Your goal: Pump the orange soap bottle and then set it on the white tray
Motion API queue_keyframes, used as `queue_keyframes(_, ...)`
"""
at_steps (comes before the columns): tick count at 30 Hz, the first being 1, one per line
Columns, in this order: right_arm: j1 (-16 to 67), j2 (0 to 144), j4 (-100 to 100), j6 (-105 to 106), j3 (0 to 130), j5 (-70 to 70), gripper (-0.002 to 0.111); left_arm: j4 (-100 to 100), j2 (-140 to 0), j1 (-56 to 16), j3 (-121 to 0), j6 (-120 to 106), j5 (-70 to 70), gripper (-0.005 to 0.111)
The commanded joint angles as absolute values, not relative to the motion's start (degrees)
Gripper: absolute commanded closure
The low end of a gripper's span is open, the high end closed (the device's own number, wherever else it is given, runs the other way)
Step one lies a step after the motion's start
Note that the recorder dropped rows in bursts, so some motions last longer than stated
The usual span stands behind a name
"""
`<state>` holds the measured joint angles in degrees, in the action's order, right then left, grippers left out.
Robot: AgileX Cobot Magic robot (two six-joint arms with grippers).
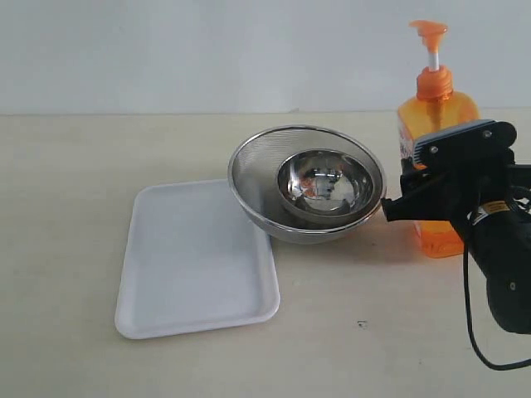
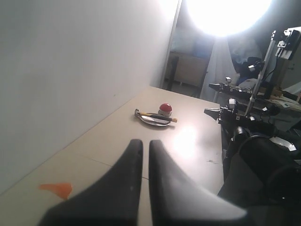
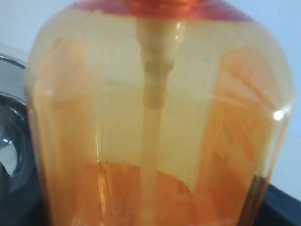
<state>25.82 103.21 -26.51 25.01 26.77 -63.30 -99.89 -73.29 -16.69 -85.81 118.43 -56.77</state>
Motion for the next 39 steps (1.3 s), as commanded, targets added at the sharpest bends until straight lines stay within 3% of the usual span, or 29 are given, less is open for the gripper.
queue_keyframes(1, 25.7, 102.4, -26.1, 26.6, 27.1, -70.0, 0.108, -99.9, -73.2, -16.6, -85.9, 118.0, -57.0, 0.102)
queue_keyframes(39, 25.7, 102.4, -25.6, 26.7, 27.1, -70.0, 0.108, -99.9, -73.2, -16.6, -85.9, 118.0, -57.0, 0.102)
